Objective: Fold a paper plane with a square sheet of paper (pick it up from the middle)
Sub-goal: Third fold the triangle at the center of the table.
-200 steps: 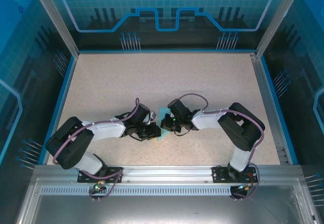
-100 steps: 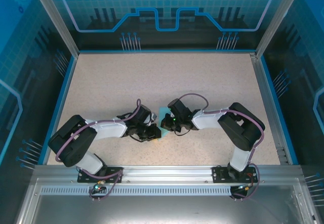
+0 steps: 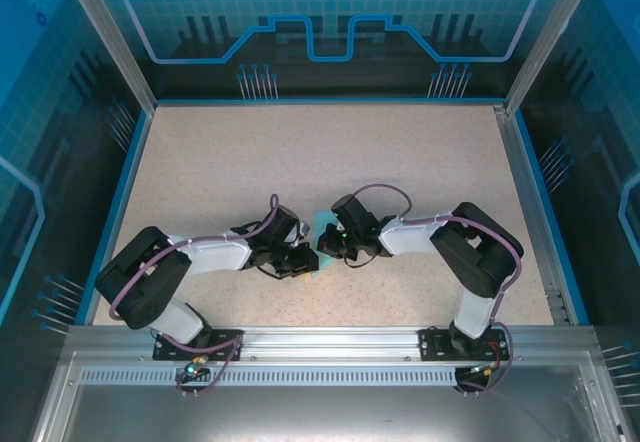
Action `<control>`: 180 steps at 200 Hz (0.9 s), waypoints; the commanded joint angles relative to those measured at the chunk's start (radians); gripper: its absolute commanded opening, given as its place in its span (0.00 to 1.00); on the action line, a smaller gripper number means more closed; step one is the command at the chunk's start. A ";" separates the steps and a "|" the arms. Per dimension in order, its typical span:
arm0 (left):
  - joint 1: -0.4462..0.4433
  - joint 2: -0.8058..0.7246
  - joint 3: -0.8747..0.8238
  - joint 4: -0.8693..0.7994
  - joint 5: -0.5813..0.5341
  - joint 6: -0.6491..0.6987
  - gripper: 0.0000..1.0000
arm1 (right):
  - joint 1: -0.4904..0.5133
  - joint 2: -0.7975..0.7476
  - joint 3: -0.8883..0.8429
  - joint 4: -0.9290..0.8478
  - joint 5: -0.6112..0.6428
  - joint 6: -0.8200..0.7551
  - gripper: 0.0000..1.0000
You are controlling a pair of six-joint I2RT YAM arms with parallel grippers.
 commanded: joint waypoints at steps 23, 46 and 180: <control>-0.009 -0.026 0.022 -0.011 0.009 -0.002 0.15 | -0.016 0.006 0.000 0.018 0.001 -0.020 0.00; -0.009 -0.023 0.022 0.004 0.016 -0.005 0.15 | -0.016 0.011 -0.001 0.020 0.001 -0.018 0.00; -0.008 0.023 0.031 -0.029 -0.046 0.001 0.14 | -0.016 0.023 -0.001 0.000 0.021 -0.011 0.00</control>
